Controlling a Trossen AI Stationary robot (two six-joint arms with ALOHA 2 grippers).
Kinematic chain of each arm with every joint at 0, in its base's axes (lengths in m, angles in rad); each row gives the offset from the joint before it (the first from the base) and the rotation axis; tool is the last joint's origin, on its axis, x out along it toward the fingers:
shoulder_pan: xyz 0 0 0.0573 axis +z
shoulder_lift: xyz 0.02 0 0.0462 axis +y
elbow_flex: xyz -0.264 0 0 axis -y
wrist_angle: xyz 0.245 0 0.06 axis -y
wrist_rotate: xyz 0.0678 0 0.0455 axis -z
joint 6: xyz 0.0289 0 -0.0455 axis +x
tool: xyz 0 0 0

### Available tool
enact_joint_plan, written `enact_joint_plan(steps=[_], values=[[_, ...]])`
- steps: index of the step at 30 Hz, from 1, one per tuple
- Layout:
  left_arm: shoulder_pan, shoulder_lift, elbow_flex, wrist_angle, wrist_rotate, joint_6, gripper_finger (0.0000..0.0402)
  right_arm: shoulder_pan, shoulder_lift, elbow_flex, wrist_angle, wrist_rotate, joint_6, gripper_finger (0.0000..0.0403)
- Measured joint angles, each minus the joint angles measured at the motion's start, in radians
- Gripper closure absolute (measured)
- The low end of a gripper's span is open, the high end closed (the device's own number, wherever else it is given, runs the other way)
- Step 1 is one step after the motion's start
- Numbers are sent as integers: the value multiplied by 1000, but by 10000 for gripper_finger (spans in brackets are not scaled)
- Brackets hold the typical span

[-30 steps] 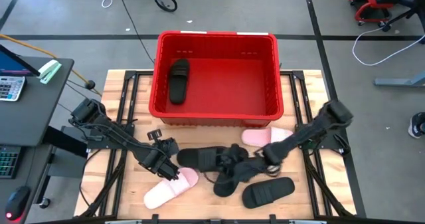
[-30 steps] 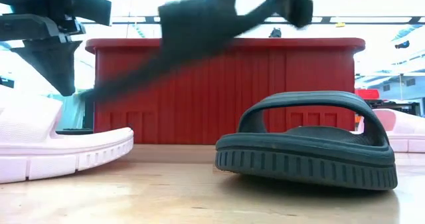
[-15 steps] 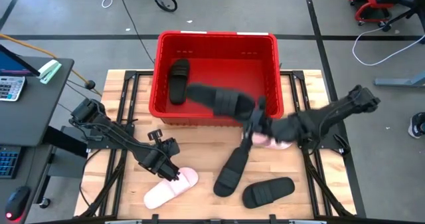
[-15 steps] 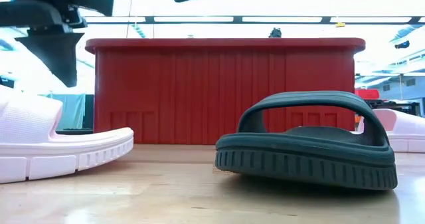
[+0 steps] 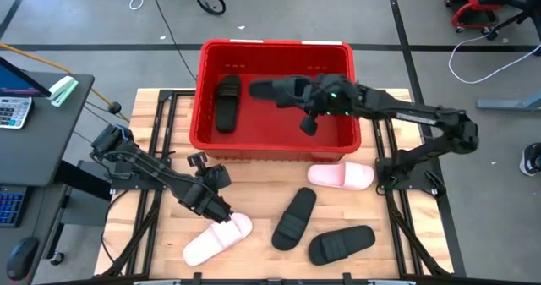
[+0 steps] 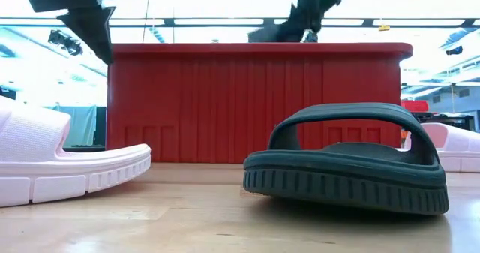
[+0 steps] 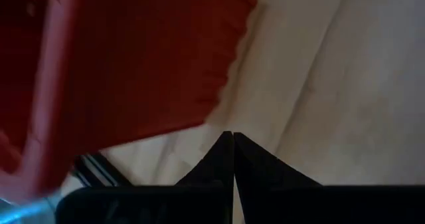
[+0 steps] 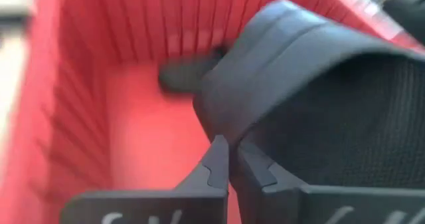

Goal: Pick and place slides into bin
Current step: Put the black slipper into the red bin

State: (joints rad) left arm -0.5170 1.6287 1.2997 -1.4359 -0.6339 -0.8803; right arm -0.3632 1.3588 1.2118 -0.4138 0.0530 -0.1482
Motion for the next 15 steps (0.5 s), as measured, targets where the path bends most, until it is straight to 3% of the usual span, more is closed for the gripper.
enact_joint_plan(steps=[4,9,15], values=[[25,0,42,-42,-36,78,386,-67,55,-2,-70,-32,-238,395],[73,0,141,-124,-237,135,394,-102,82,-2,-15,-119,-296,395],[141,0,327,-135,-353,342,385,-140,85,11,-10,-273,-519,395]])
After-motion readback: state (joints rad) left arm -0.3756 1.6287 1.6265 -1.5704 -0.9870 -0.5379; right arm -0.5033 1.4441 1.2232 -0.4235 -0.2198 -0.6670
